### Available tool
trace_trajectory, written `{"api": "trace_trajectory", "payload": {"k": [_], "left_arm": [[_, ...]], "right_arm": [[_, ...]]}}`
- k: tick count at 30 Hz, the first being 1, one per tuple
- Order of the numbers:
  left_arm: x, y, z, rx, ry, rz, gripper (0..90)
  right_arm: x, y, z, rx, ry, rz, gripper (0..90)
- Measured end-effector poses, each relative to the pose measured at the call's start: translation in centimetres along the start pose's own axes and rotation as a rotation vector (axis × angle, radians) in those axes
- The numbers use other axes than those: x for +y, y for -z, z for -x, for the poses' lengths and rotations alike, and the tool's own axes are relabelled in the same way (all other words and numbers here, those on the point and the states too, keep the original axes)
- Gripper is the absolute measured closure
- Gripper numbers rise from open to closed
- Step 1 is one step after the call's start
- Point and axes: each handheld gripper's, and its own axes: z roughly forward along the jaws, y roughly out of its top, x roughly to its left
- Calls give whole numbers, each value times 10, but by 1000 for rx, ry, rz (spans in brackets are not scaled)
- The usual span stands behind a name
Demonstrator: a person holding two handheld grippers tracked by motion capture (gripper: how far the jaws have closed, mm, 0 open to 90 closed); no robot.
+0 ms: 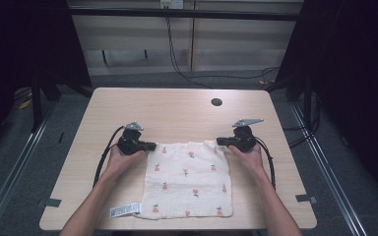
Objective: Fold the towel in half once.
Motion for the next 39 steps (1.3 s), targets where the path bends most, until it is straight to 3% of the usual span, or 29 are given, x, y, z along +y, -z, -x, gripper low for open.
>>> {"api": "trace_trajectory", "payload": {"k": [2, 3, 11, 17, 24, 28, 29, 31, 35, 38, 39], "left_arm": [[1, 6, 3, -5, -5, 32, 869], [2, 13, 6, -5, -13, 60, 869], [9, 30, 8, -30, 1, 130, 869], [16, 42, 12, -7, -12, 189, 870], [17, 44, 14, -26, -24, 194, 870], [18, 50, 12, -46, 4, 228, 870], [18, 51, 12, -27, -9, 223, 870], [18, 53, 12, -35, -2, 235, 870], [25, 59, 18, -37, -35, 255, 870], [27, 58, 20, -42, -44, 249, 870], [26, 54, 20, -29, -49, 228, 870]], "right_arm": [[2, 3, 0, 3, -1, 16, 887], [5, 10, -1, 1, 8, 55, 887], [16, 29, -5, 18, 10, 143, 888], [18, 39, -2, 24, -15, 207, 888], [20, 41, -6, 43, -9, 221, 888], [25, 50, -10, 48, 11, 245, 889], [26, 51, -11, 48, 13, 252, 888], [26, 54, -11, 47, 9, 263, 889], [29, 61, -13, 46, 19, 282, 889], [34, 70, -15, 44, 52, 277, 889], [32, 74, -15, 54, 41, 290, 889]]}}
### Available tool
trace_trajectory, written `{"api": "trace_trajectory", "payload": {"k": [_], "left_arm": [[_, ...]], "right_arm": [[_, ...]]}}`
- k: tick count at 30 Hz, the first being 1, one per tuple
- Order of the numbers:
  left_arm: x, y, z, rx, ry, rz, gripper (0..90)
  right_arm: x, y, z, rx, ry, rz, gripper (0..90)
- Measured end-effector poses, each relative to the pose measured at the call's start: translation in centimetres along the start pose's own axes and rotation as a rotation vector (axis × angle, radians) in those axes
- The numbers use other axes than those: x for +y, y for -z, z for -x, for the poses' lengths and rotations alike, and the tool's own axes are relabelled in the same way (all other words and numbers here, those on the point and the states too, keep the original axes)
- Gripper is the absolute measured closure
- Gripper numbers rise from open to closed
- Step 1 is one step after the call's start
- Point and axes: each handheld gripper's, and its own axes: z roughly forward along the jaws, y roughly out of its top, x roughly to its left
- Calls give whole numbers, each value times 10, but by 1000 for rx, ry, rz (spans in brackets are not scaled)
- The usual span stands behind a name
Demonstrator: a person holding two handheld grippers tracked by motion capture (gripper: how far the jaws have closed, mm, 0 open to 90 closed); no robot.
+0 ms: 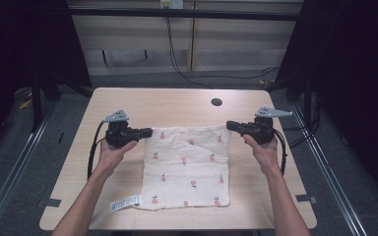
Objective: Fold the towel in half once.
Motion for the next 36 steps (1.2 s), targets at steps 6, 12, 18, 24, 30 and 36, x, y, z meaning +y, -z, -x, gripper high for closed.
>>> {"api": "trace_trajectory", "payload": {"k": [6, 12, 18, 24, 30, 36], "left_arm": [[-5, 1, 0, 1, 17, -11, 870], [-9, 1, 6, -5, 8, -31, 870], [-16, 10, 20, -16, -33, -83, 868], [-20, 22, 26, -25, -34, -80, 869], [-23, 35, 39, -46, -38, -53, 868], [-25, 41, 53, -69, -43, -75, 869]], "right_arm": [[-5, 5, -3, -2, -2, -48, 888], [-6, 16, -10, 9, 20, -86, 889], [-14, 22, -17, -2, 22, -119, 888], [-16, 29, -26, 6, 24, -126, 888], [-17, 33, -35, 21, 44, -133, 889], [-16, 40, -51, 58, 58, -121, 889]]}}
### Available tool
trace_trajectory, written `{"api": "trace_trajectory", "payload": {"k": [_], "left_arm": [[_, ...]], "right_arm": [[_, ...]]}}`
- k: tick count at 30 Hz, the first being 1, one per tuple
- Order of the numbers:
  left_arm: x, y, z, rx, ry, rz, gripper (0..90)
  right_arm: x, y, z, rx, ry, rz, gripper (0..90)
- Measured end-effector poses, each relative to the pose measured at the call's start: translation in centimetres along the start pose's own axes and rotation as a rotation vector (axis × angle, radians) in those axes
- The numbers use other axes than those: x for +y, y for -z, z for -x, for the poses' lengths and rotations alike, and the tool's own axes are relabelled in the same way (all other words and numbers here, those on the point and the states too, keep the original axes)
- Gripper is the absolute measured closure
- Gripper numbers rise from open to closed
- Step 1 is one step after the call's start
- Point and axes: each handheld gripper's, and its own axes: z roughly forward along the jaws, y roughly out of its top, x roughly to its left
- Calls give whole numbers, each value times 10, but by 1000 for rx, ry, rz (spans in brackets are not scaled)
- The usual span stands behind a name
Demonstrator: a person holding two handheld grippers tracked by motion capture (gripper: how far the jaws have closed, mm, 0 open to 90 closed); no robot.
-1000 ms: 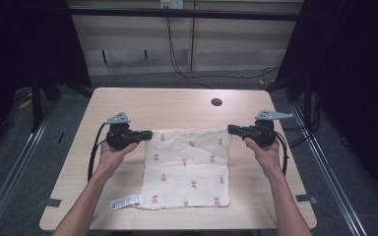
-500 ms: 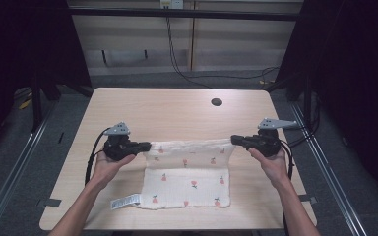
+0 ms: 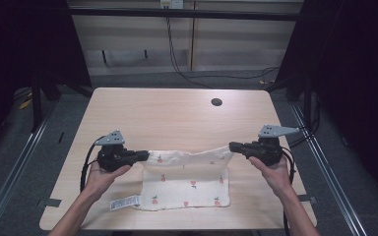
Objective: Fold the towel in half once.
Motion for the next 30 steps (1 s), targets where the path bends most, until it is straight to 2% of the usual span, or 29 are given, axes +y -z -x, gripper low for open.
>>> {"api": "trace_trajectory", "payload": {"k": [2, 4, 7, 11, 17, 19, 22, 30], "left_arm": [[2, 4, 3, -29, 5, 7, 868], [4, 6, 8, -14, -18, 3, 868], [3, 9, 11, -1, -32, 3, 868], [-3, 10, 12, 33, -55, -6, 868], [-16, 2, 11, 33, -48, -13, 868], [-19, 1, 11, 30, -46, -14, 868], [-23, 0, 13, 30, -62, -32, 868], [-35, -6, 14, 23, -61, -69, 867]], "right_arm": [[-1, 0, -2, 0, 2, -7, 889], [-4, 0, -5, -1, 9, -16, 889], [-5, 4, -9, -1, 13, -6, 889], [-8, 6, -11, 0, 21, -20, 889], [-25, 1, -13, 5, 11, -66, 889], [-37, -1, -13, 9, 0, -83, 889], [-41, -3, -13, 12, -2, -99, 889], [-50, -6, -17, 20, -2, -116, 888]]}}
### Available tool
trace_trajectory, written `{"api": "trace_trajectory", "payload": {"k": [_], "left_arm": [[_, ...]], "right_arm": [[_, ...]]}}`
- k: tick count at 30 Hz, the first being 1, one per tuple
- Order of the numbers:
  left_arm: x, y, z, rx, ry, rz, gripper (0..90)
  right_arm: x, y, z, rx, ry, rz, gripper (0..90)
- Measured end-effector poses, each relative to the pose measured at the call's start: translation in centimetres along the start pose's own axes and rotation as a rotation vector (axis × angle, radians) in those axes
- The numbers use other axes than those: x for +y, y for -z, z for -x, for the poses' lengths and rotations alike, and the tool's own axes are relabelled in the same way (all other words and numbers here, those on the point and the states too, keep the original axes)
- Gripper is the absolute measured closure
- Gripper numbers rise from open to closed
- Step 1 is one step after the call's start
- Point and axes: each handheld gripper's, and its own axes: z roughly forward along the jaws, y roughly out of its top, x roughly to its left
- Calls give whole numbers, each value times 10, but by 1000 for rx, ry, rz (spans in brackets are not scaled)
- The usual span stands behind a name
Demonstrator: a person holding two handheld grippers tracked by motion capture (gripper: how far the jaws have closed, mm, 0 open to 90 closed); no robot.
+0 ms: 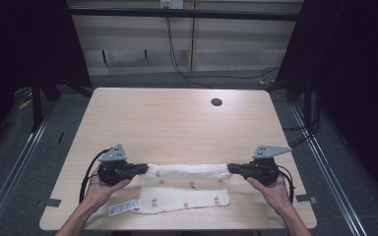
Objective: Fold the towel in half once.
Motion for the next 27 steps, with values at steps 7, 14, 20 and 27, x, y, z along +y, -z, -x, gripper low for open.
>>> {"api": "trace_trajectory", "payload": {"k": [7, 14, 20, 27], "left_arm": [[-1, -2, 7, -34, 5, -26, 867], [-9, 11, 19, -41, -19, -21, 864], [-17, 11, 27, -100, -32, -45, 843], [-30, 2, 35, -139, -64, -130, 857]], "right_arm": [[-9, -6, -7, 22, -3, -44, 888], [-19, 7, -15, 14, -9, -29, 888], [-29, 12, -19, -3, -4, -60, 883], [-43, 6, -25, 4, -6, -132, 883]]}}
